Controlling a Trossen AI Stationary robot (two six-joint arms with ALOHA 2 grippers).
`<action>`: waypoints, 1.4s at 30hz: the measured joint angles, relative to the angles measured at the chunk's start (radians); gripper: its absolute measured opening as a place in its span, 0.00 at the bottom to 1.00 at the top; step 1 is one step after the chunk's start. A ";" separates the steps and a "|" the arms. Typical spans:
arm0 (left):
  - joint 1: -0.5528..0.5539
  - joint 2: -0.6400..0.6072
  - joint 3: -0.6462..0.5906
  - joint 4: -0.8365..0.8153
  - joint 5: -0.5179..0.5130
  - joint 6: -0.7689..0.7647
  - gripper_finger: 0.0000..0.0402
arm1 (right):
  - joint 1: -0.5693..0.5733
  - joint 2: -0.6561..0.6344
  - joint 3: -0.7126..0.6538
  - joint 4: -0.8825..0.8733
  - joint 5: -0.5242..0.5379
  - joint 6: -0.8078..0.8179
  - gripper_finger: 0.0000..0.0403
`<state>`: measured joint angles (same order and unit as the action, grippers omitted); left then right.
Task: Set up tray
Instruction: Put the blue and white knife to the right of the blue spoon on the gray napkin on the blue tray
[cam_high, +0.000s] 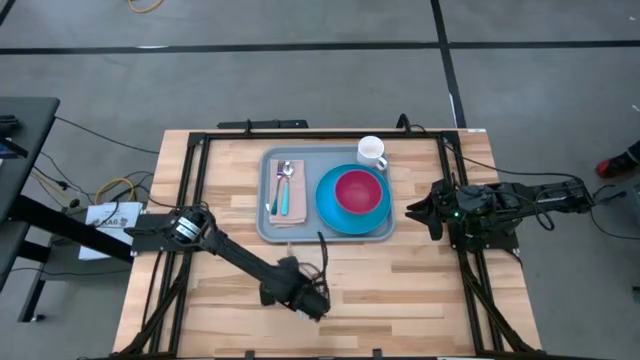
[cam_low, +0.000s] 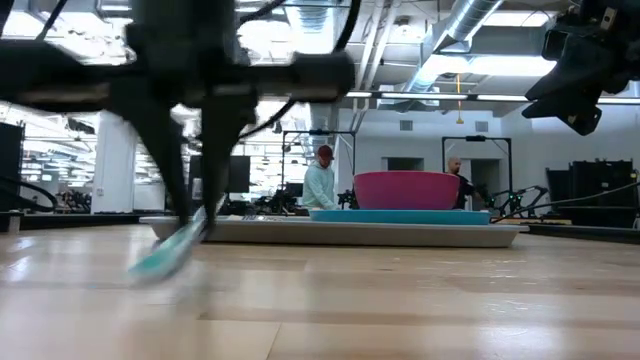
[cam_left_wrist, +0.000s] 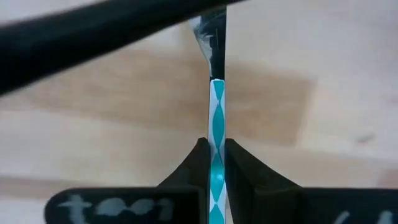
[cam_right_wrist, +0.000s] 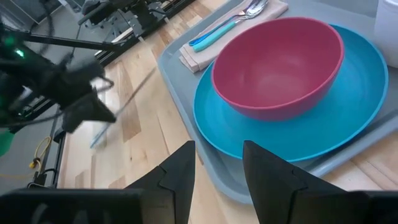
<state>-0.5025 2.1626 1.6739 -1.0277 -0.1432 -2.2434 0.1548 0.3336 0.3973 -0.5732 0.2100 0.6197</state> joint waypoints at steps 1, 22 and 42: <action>0.006 0.000 0.027 -0.043 -0.015 0.001 0.02 | 0.000 0.000 0.000 0.000 0.000 0.000 0.31; 0.379 -0.015 0.249 -0.403 -0.179 0.592 0.02 | 0.000 0.000 0.000 -0.001 -0.003 -0.002 0.31; 0.732 -0.140 -0.037 -0.106 -0.011 1.007 0.01 | 0.000 -0.001 0.000 -0.003 -0.003 0.001 0.31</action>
<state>0.2293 2.0223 1.6366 -1.1334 -0.1539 -1.2362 0.1549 0.3328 0.3973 -0.5758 0.2070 0.6202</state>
